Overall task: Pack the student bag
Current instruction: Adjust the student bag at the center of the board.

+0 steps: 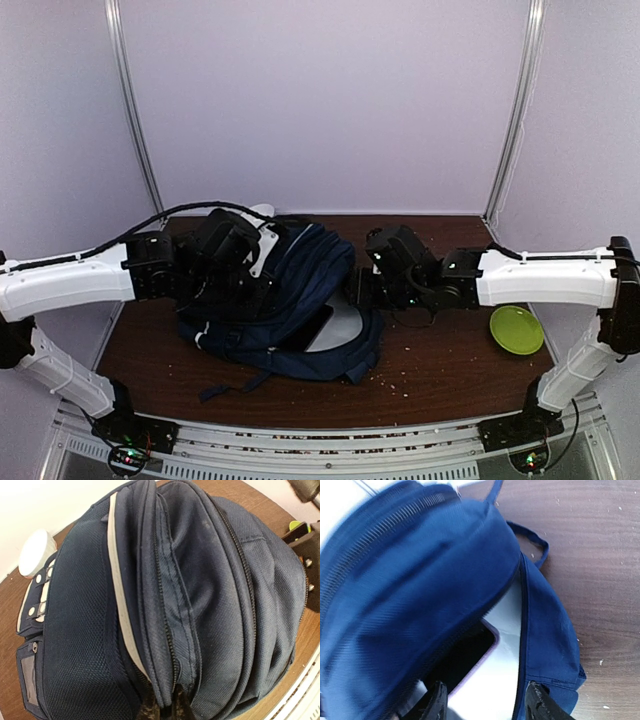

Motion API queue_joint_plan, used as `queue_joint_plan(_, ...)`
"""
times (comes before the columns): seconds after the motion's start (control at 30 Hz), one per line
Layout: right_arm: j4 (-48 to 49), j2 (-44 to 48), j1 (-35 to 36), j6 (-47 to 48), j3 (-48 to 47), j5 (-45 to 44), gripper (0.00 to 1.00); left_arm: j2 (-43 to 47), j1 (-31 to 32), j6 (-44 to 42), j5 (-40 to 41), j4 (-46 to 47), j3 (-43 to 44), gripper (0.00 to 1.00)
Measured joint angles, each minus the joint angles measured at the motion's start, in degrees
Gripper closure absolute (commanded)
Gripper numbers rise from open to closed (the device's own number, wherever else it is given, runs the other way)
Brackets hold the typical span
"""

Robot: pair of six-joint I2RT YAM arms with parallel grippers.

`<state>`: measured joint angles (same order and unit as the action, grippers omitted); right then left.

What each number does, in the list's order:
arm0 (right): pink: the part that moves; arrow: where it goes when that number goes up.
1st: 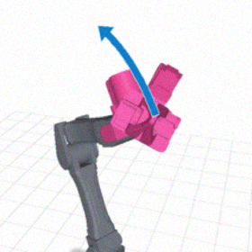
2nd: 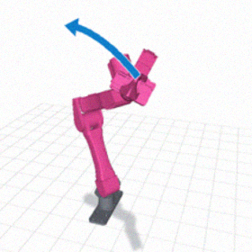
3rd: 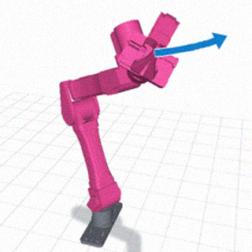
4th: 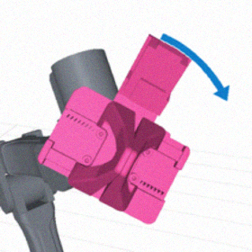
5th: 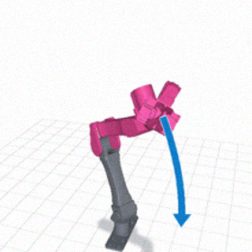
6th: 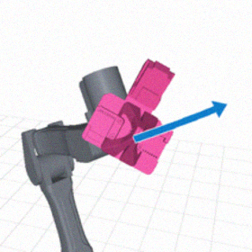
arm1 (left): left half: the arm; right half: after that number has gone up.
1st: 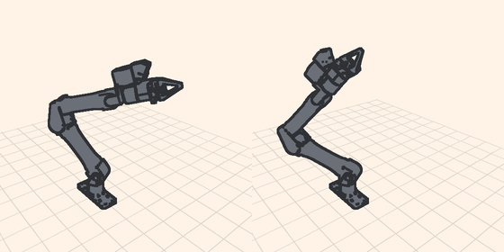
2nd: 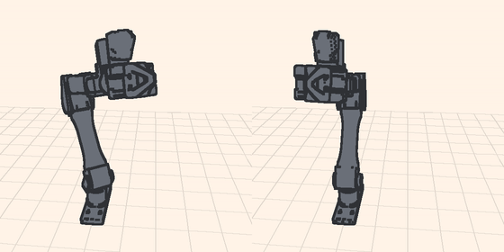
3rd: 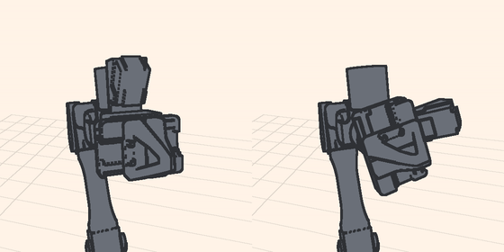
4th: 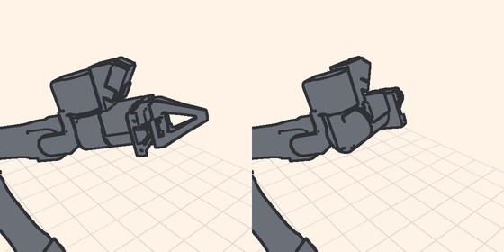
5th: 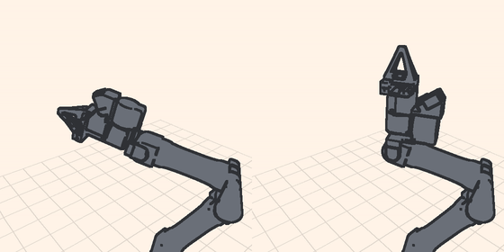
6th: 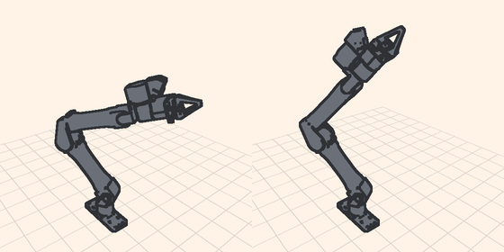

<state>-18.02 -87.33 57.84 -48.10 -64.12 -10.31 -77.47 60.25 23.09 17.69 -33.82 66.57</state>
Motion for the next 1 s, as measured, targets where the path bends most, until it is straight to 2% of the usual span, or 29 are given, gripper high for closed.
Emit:
queue_joint_plan(0.2,-3.8,-1.6,0.4,0.5,1.6,0.3,0.51,0.4,-0.1,0.5,-1.1,2.7,-2.0,1.00)
queue_joint_plan(0.37,0.2,8.5,2.0,0.5,11.9,0.0,0.50,-0.5,-0.4,0.9,-3.8,4.2,-2.3,1.00)
queue_joint_plan(0.47,3.1,15.5,3.8,-0.5,16.9,-1.2,0.50,-4.2,-0.6,1.4,-7.2,4.4,-0.4,1.00)
queue_joint_plan(0.63,5.0,27.5,4.4,-5.1,27.8,-7.1,0.49,-15.3,-0.9,3.9,-12.9,3.6,8.8,1.00)
queue_joint_plan(0.8,3.3,36.3,4.2,-8.0,32.2,-12.2,0.48,-26.3,-1.0,8.8,-15.8,3.7,21.6,1.00)
queue_joint_plan(0.83,3.1,37.0,4.1,-8.2,32.2,-12.8,0.48,-27.9,-1.0,9.7,-16.2,3.8,23.6,0.97)
queue_joint_plan(0.93,2.9,38.1,4.1,-8.5,32.2,-13.5,0.48,-31.0,-0.9,11.5,-16.9,4.5,27.9,0.47)
queue_joint_plan(1.0,3.2,38.1,4.1,-7.7,32.3,-13.1,0.48,-30.4,-0.9,11.6,-17.0,5.4,27.6,0.25)
